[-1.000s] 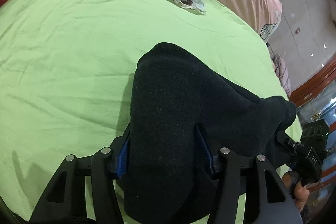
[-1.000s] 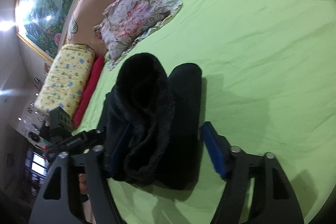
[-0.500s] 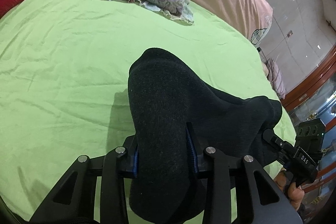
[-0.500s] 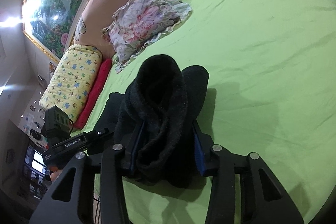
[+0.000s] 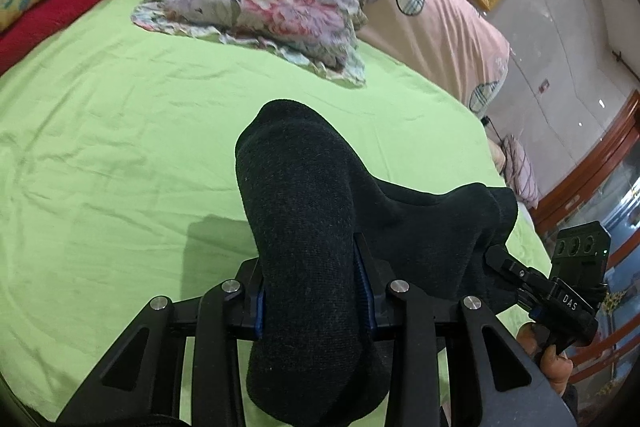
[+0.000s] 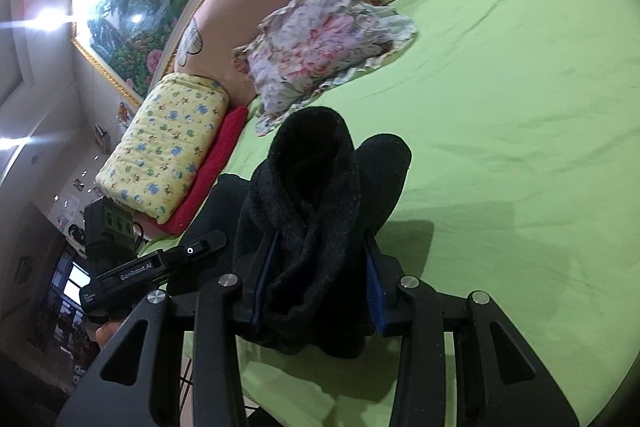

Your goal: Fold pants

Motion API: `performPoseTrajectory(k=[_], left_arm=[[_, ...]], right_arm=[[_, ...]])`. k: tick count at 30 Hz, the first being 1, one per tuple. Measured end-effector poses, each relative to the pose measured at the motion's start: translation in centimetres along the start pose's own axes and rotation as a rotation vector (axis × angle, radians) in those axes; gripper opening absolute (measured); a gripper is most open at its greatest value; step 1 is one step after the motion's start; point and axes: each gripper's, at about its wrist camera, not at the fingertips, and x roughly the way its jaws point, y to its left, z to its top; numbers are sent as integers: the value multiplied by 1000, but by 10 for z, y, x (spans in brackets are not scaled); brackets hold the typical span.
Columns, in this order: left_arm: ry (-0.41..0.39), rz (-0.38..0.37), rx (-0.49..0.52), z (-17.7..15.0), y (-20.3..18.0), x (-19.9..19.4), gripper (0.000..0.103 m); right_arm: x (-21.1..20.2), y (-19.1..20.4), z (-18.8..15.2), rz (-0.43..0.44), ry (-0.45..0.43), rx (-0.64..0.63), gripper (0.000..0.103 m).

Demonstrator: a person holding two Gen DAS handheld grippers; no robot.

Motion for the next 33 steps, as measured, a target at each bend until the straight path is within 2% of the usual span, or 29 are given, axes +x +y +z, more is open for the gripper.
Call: performPoseTrajectory(k=[10,19,33], left_arm=[[-76,36,-49,19,31,-28,35],[-127,47,-75,43,49,-38,35],[-113,51,-130,76,74,-5,35]], right_arm=[[36,33,19,53,22,-69,41],[66,56,42,77,40,-125,41],[115,53,78,52,78,-126,41]])
